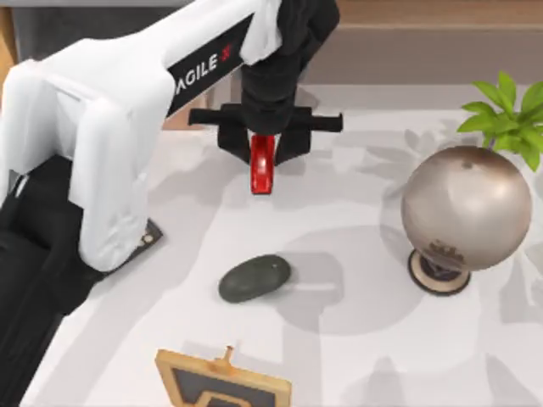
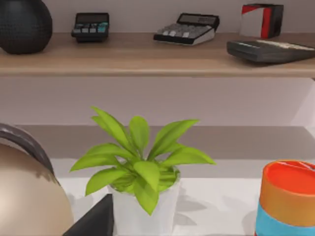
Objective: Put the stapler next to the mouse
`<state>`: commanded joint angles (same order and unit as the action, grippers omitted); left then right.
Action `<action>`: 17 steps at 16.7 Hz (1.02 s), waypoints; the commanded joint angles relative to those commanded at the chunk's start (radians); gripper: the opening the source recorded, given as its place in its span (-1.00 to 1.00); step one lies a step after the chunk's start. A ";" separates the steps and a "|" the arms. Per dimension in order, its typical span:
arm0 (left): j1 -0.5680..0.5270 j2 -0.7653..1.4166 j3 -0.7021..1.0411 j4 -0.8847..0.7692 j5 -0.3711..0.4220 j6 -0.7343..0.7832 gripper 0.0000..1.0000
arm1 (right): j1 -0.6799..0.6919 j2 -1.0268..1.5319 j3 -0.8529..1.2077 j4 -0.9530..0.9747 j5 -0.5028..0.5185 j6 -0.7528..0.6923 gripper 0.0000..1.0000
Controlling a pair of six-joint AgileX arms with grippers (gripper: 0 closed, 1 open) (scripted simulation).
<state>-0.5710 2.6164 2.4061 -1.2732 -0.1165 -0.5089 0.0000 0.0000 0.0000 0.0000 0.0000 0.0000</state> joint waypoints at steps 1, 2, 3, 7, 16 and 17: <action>0.004 0.009 -0.008 0.000 0.000 0.000 -1.00 | 0.000 0.000 0.000 0.000 0.000 0.000 1.00; 0.004 0.009 -0.008 0.000 0.000 0.000 -1.00 | 0.000 0.000 0.000 0.000 0.000 0.000 1.00; 0.004 0.009 -0.008 0.000 0.000 0.000 -1.00 | 0.000 0.000 0.000 0.000 0.000 0.000 1.00; 0.004 0.009 -0.008 0.000 0.000 0.000 -0.70 | 0.000 0.000 0.000 0.000 0.000 0.000 1.00; 0.004 0.009 -0.008 0.000 0.000 0.000 0.66 | 0.000 0.000 0.000 0.000 0.000 0.000 1.00; 0.004 0.009 -0.008 0.000 0.000 0.000 0.81 | 0.000 0.000 0.000 0.000 0.000 0.000 1.00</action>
<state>-0.5667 2.6250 2.3977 -1.2728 -0.1166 -0.5091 0.0000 0.0000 0.0000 0.0000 0.0000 0.0000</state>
